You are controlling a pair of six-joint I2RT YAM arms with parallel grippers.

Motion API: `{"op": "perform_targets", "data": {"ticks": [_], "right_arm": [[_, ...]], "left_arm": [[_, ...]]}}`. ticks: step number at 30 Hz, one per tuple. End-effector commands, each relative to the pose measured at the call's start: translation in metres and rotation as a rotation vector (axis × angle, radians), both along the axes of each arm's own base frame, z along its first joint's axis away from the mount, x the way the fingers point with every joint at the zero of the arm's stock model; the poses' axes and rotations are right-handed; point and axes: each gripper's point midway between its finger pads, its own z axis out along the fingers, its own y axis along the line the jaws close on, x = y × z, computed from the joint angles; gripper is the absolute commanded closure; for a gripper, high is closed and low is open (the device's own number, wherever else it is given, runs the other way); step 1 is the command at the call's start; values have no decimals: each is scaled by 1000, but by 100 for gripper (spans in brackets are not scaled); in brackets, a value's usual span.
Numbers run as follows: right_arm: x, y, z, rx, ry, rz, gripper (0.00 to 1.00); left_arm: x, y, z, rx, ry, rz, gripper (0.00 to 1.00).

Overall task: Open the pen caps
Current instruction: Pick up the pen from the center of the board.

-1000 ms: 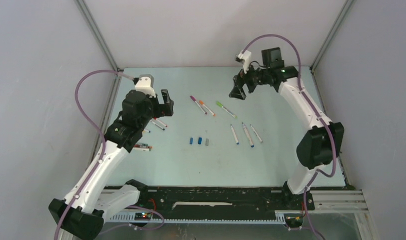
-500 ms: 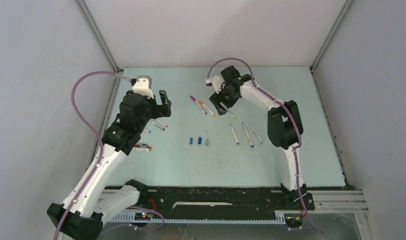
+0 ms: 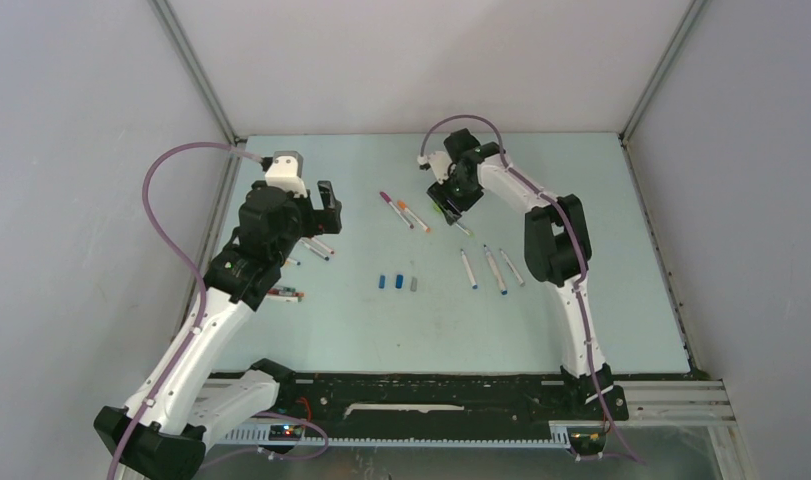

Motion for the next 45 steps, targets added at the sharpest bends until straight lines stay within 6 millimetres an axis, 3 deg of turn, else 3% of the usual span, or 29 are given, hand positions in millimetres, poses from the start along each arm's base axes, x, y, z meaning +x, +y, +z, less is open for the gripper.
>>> {"op": "perform_targets", "data": {"ticks": [1, 20, 26, 31, 33, 40, 45], "right_arm": [[11, -7, 1, 7, 9, -20, 42], [16, -6, -30, -33, 54, 8, 56], [12, -9, -41, -81, 67, 31, 69], [11, -8, -44, -120, 53, 54, 87], [12, -4, -38, -115, 40, 64, 100], [14, 14, 19, -11, -32, 76, 100], [-4, 28, 67, 109, -60, 123, 100]], "left_arm": [[0, 7, 0, 26, -23, 18, 0], [2, 7, -4, 36, -12, 20, 0], [2, 6, -6, 34, -8, 13, 0], [2, 5, -7, 32, -5, 8, 0], [2, 2, -7, 26, -5, -4, 0], [-1, -13, -3, -14, -8, -82, 0], [-6, -30, 3, -56, -32, -176, 0]]}}
